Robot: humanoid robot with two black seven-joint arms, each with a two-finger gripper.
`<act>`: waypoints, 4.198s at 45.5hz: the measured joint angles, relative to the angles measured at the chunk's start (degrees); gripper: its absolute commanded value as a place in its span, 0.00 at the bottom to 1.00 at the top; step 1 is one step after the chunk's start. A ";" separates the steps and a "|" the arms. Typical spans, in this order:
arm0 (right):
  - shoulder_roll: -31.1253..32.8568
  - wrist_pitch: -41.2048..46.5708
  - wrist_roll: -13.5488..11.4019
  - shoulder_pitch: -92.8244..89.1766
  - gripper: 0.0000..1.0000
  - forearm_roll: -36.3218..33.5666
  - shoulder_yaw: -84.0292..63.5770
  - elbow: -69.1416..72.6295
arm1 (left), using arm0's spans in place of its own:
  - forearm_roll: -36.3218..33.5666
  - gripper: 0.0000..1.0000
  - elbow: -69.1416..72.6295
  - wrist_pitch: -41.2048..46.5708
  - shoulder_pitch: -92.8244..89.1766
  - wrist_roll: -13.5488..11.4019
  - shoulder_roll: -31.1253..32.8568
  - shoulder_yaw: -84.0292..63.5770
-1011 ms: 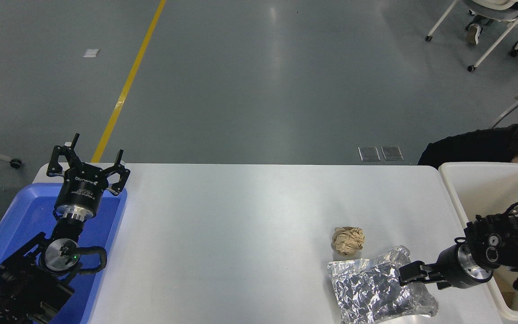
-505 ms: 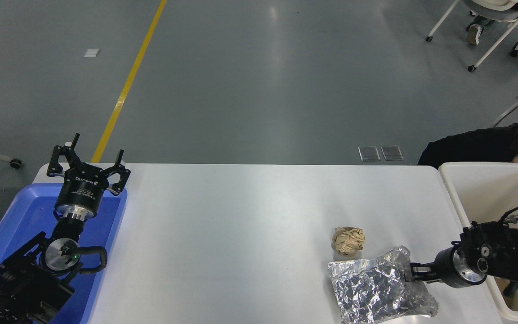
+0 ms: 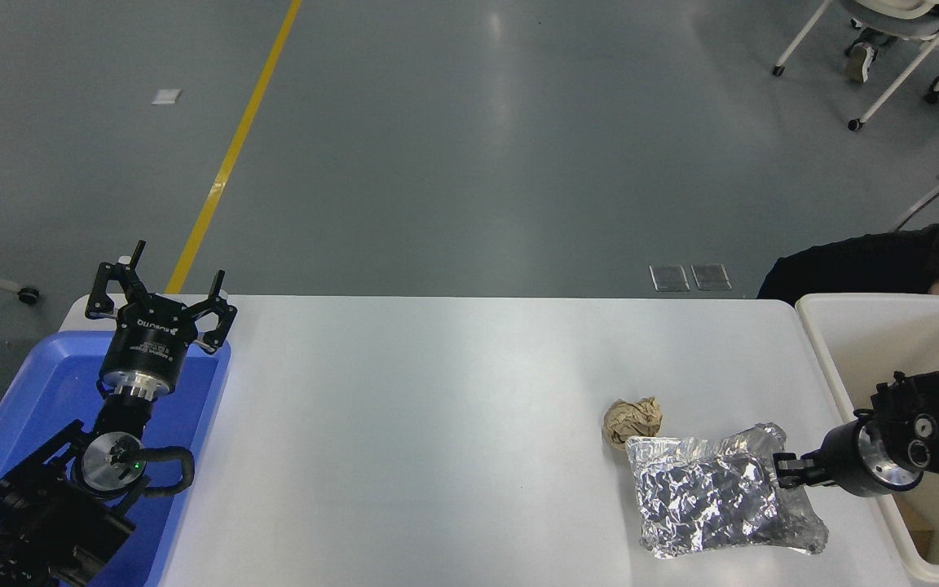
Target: Pick up foil plate and place in dustbin
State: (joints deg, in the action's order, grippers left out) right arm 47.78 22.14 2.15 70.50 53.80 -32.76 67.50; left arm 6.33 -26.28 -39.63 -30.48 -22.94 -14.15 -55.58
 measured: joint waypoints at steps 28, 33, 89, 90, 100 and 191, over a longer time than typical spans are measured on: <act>0.76 11.38 0.04 56.31 0.00 -14.81 -38.28 19.79 | -0.01 1.00 0.01 -0.17 -0.01 0.09 -0.08 0.10; -1.50 12.81 0.07 62.47 0.00 -16.67 -41.88 21.10 | -0.01 1.00 0.01 -0.18 -0.01 0.09 -0.09 0.10; 10.43 5.19 -0.28 31.69 0.00 -16.65 -24.97 -15.34 | 0.01 1.00 0.08 -0.18 0.10 0.02 -0.09 0.03; 10.22 4.16 -0.34 28.49 0.00 -17.19 -22.48 -17.37 | 0.00 1.00 0.06 -0.18 0.09 0.01 -0.09 0.03; 5.83 -0.57 -0.86 2.17 0.00 -24.30 -3.09 -34.65 | -0.01 1.00 0.07 -0.18 0.08 0.01 -0.09 0.03; 2.81 16.47 -5.26 34.79 1.00 -26.21 -13.04 2.15 | -0.01 1.00 0.06 -0.24 -0.03 0.09 -0.08 0.20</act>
State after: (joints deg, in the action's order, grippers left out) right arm 50.60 38.61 -3.11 105.29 27.59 -45.80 69.65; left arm 6.32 -26.22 -39.87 -30.51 -22.85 -14.23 -55.38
